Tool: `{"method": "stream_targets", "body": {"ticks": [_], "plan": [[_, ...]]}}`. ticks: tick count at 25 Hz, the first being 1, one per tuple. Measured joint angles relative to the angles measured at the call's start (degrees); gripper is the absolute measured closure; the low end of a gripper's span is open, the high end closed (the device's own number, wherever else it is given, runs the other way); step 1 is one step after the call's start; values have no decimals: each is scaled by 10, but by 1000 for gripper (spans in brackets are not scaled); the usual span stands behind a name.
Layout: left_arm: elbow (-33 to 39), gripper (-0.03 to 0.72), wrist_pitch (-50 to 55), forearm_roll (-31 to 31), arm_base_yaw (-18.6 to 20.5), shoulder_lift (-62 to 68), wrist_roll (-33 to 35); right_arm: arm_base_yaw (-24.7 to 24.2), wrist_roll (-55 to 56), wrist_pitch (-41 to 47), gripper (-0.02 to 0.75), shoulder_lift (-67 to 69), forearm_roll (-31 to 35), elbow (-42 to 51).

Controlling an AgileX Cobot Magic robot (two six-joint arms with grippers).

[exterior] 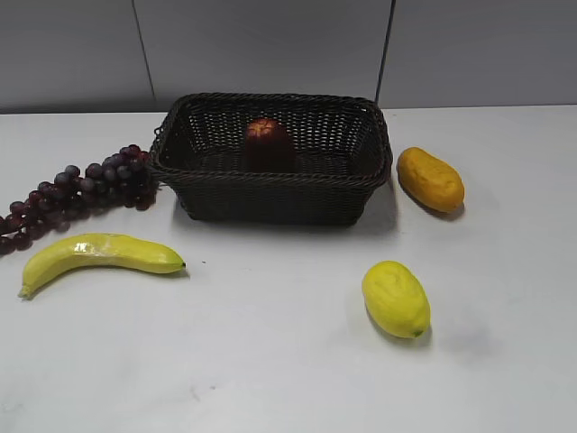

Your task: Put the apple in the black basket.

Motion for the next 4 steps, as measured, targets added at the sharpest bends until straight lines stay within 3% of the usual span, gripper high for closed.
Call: {"method": "stream_targets", "body": {"ticks": [4], "plan": [[0, 99, 0, 0, 0, 0, 0, 0, 0, 0, 173, -65, 0, 1]]}}
